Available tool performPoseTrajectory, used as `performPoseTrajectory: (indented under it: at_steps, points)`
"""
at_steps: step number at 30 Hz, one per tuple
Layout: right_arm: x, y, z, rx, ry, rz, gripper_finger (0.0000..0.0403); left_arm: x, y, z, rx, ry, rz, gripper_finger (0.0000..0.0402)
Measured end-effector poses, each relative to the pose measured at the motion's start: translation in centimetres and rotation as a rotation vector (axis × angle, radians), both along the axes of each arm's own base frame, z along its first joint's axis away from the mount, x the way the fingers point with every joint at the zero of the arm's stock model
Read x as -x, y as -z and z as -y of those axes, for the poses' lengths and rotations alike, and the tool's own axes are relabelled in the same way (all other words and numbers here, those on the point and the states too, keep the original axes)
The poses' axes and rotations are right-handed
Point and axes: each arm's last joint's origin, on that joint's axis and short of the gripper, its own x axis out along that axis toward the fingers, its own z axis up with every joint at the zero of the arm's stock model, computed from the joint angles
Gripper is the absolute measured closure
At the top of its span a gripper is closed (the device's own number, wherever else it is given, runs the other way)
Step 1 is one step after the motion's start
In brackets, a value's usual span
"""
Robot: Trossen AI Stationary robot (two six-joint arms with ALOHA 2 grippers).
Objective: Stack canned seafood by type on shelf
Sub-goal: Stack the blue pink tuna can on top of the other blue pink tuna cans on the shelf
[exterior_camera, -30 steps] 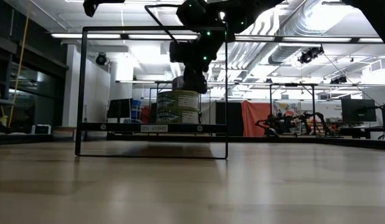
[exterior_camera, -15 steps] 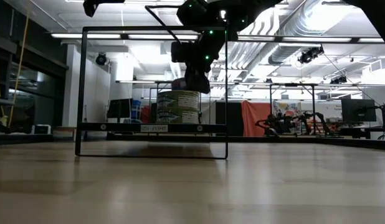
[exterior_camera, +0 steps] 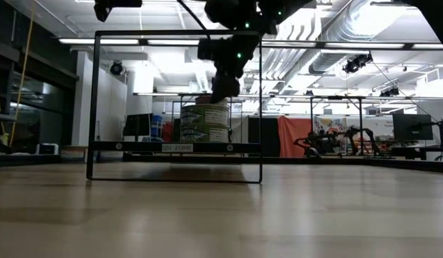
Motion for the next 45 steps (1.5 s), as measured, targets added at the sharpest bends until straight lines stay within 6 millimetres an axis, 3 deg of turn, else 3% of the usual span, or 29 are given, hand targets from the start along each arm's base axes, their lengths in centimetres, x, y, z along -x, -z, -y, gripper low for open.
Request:
performPoseTrajectory:
  at_steps: [7, 15, 21, 25, 29, 35, 40, 45]
  points:
    - [0.0, -1.9, 0.0, -0.041, 0.027, 0.019, 0.0118, 0.0, 0.0, 0.0, 0.011, -0.004, 0.001, 0.0402]
    - [1.5, -7.0, -0.6, -0.305, 0.207, 0.092, 0.0118, 0.3, 1.5, 0.0, 0.256, -0.124, -0.080, 0.0401]
    - [3.2, -9.1, -1.1, -0.440, 0.302, 0.061, 0.0118, -1.7, 2.8, -0.5, 0.356, -0.126, -0.168, 0.0402]
    - [4.5, -8.1, -1.5, -0.484, 0.325, -0.102, 0.0118, -3.5, 4.7, 0.1, 0.454, 0.018, -0.336, 0.0402]
    - [5.6, -5.4, -2.2, -0.656, 0.296, -0.320, 0.0118, -4.0, 6.3, 2.2, 0.439, 0.131, -0.535, 0.0402]
    - [8.6, -1.5, -4.6, -0.776, 0.221, -0.518, 0.0119, -2.8, 5.8, 5.6, 0.377, 0.222, -0.548, 0.0402]
    - [14.1, -0.4, -7.2, -0.782, 0.267, -0.281, 0.0119, -1.2, 5.1, 7.7, 0.332, 0.174, -0.471, 0.0402]
    - [18.6, 1.1, -10.1, -0.904, 0.306, 0.012, 0.0119, -0.8, 7.0, 10.6, 0.392, 0.199, -0.558, 0.0402]
